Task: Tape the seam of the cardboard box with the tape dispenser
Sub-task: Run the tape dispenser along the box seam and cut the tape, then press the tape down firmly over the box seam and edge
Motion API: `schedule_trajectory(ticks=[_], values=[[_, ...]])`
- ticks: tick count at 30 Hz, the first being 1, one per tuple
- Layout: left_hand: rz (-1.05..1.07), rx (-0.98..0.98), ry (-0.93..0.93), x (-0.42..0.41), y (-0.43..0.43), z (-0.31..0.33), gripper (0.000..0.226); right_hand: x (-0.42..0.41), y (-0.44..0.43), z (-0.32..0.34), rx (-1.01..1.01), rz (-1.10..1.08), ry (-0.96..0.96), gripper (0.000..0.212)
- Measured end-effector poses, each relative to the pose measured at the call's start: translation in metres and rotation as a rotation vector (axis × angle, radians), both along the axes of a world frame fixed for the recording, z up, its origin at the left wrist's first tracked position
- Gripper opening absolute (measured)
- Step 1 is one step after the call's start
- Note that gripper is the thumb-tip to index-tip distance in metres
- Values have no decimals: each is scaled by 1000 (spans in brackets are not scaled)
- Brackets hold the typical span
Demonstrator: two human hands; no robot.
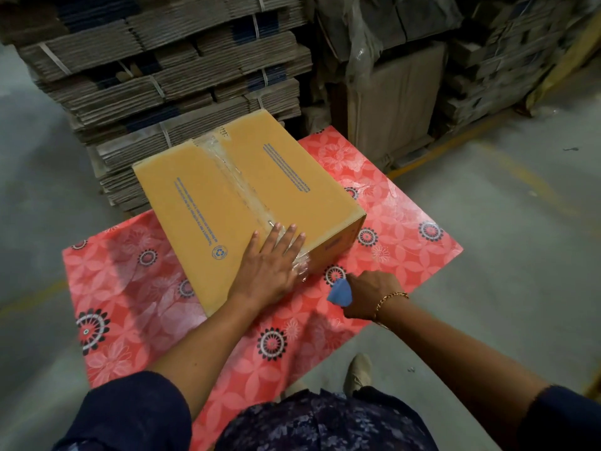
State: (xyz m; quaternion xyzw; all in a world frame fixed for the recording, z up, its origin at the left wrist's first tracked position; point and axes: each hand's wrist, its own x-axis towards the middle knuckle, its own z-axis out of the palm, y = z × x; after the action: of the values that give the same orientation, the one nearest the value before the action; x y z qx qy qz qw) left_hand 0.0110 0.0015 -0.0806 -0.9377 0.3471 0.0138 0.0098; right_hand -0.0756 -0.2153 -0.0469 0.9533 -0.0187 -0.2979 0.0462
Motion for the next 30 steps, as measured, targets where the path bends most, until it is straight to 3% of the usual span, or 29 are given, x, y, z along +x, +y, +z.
schedule_trajectory(ticks=[2,4,9,13,21,23,25,26,28,30], values=[[0,-19,-1,0,1,1,67,-13,-5,-11,49,41,-83,81],[5,-18,-4,1,1,2,68,-23,-6,-21,82,71,-166,87],[3,-9,2,1,2,3,73,-35,-4,-42,308,226,-254,68],[2,-8,0,2,2,2,74,-39,-2,-71,174,494,-473,62],[0,-10,-4,1,2,3,74,-47,7,-92,259,362,-474,61],[0,-14,0,1,2,4,74,-45,4,-82,323,217,-518,51],[1,-15,2,1,2,4,74,-37,7,-67,492,-148,-597,32],[0,-12,1,1,2,3,75,-29,9,-58,673,-400,-572,27],[-4,-8,-1,1,3,3,74,-5,14,-41,1146,-891,-336,21],[-7,-8,-1,2,4,2,73,15,20,-32,1385,-1092,-179,16]])
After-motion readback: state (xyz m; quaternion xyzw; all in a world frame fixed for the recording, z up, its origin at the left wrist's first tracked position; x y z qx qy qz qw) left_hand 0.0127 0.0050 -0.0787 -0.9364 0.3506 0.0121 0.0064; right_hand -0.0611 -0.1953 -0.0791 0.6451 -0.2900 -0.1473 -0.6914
